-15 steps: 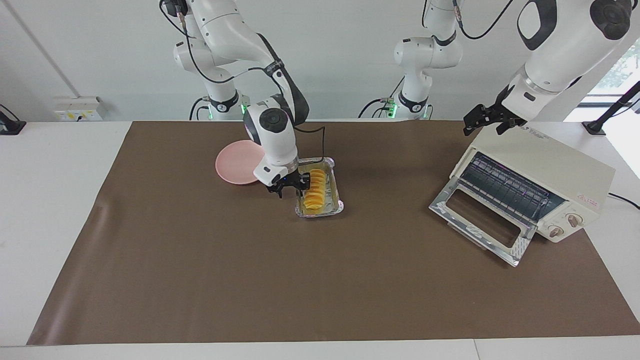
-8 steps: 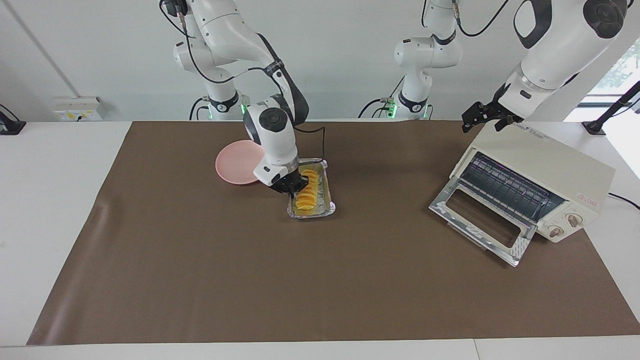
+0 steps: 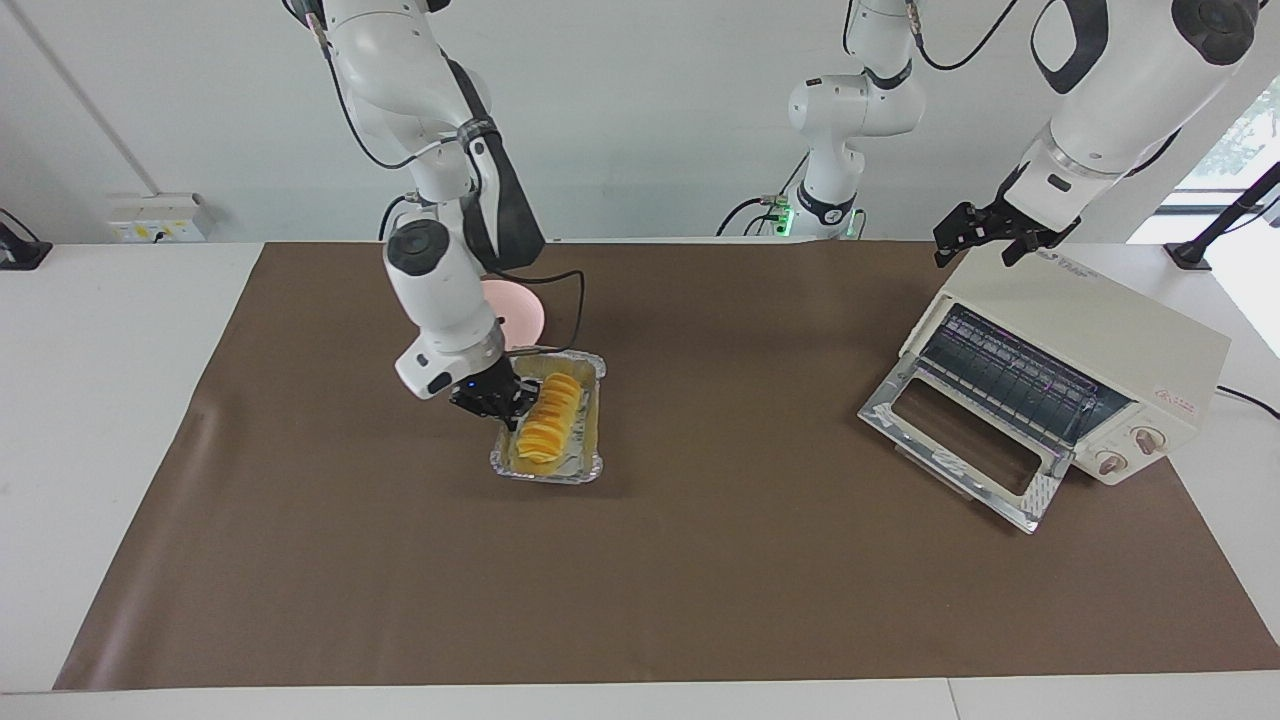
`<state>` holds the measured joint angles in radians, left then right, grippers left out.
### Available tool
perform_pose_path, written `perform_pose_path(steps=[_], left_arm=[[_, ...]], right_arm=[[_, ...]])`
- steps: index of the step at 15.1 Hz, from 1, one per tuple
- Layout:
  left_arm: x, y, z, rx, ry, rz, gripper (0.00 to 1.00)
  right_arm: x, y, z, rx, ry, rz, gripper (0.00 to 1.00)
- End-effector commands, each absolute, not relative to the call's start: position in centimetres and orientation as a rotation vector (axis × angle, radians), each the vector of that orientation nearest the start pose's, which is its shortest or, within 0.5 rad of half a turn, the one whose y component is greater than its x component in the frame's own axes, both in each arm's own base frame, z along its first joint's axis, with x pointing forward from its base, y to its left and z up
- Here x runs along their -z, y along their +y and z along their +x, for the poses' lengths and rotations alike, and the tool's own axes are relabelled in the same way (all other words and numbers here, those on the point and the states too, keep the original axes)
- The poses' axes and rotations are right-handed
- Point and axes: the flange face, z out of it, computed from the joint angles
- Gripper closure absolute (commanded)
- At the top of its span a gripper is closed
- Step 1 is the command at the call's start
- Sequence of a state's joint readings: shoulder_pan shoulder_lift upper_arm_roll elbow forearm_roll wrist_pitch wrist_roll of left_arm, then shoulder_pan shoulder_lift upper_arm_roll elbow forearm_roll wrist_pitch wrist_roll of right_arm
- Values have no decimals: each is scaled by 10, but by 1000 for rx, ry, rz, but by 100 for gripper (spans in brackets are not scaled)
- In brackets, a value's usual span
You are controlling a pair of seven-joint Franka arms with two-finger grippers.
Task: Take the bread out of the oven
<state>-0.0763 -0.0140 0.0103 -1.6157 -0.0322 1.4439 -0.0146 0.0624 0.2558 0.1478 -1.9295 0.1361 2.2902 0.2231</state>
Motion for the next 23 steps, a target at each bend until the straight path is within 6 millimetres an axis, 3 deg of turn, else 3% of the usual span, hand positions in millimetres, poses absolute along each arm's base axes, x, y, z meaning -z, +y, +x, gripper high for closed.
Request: perform_pose_path(steps=[1, 5, 10, 11, 12, 13, 16, 19, 21, 23], left_arm=[[-592, -55, 532, -226, 168, -3123, 0], [-594, -55, 530, -233, 192, -3122, 0], [-606, -45, 529, -183, 149, -3131, 0], [-608, -45, 528, -183, 149, -3131, 0], [-608, -45, 528, -183, 147, -3131, 0], [-608, -45, 528, -183, 147, -3131, 0], [-608, -45, 528, -183, 147, -3131, 0], [-608, -45, 528, -183, 149, -3131, 0], [-608, -45, 528, -183, 147, -3131, 0], [-608, -45, 528, -183, 147, -3131, 0]], right_arm=[[-351, 55, 624, 97, 93, -2947, 100], [-320, 11, 622, 36, 91, -2947, 100], [-319, 22, 621, 29, 138, -2899, 99], [-322, 31, 623, 33, 115, -2899, 51], [-324, 38, 623, 33, 102, -2900, 16], [-330, 38, 624, 37, 101, -2899, 0], [-347, 42, 626, 71, 85, -2906, 0], [-359, 81, 627, 87, 86, -2907, 0], [-358, 105, 625, 90, 135, -2911, 0], [-346, 107, 621, 61, 154, -2916, 0]])
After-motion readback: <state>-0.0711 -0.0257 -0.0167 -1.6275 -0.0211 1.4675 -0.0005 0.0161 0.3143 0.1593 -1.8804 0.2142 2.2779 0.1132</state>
